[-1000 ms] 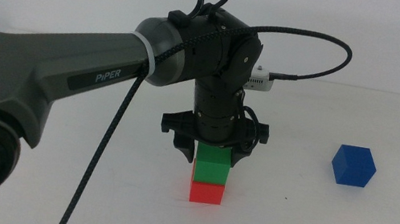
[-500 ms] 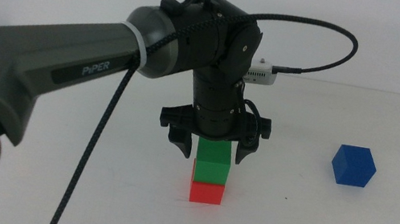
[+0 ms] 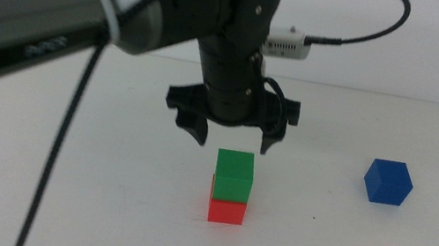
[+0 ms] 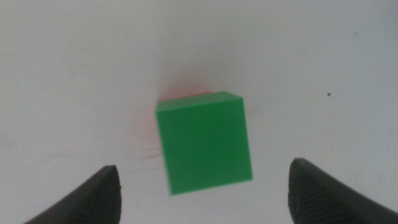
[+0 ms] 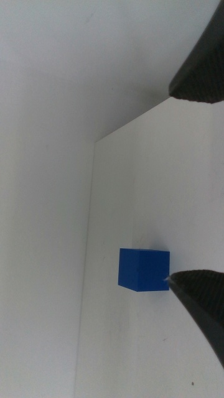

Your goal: Stack red cubes first, then green, then blue cubes in a specific spot.

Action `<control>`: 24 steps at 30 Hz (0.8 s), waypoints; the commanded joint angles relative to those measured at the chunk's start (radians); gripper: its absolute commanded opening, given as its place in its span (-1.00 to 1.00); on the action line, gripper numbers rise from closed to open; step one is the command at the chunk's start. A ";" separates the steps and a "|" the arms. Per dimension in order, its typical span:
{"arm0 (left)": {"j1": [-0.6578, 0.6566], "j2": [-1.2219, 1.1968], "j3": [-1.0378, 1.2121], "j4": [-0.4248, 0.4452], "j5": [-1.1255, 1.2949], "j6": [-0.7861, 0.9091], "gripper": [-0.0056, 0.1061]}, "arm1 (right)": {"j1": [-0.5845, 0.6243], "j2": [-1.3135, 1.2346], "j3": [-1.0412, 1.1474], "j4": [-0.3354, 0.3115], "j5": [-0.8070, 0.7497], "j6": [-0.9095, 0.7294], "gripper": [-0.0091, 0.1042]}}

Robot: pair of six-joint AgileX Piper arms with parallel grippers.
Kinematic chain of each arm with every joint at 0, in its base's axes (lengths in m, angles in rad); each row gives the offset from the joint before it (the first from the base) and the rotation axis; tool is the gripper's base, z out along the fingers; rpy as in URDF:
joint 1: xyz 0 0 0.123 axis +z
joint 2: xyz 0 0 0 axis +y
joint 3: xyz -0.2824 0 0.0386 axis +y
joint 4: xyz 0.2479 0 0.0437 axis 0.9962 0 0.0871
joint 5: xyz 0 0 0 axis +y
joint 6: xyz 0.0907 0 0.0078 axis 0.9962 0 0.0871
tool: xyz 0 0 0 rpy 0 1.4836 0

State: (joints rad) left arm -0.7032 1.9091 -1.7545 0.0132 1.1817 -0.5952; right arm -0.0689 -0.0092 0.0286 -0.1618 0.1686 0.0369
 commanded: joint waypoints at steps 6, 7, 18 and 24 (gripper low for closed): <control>-0.001 -0.194 -0.027 0.061 0.012 0.134 0.71 | -0.005 -0.023 -0.018 -0.009 -0.077 -0.006 0.82; 0.003 -0.210 -0.027 0.066 0.012 0.155 0.71 | -0.005 -0.023 -0.018 -0.009 -0.077 -0.006 0.82; 0.216 -0.421 -0.006 -0.252 0.099 0.867 0.74 | -0.005 -0.023 -0.018 -0.009 -0.077 -0.006 0.82; 0.430 -0.543 0.095 -0.587 0.116 1.148 0.73 | -0.005 -0.023 -0.018 -0.009 -0.077 -0.006 0.82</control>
State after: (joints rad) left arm -0.3131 1.4291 -1.6687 -0.4544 1.2579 0.4798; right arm -0.0689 -0.0092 0.0286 -0.1618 0.1686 0.0369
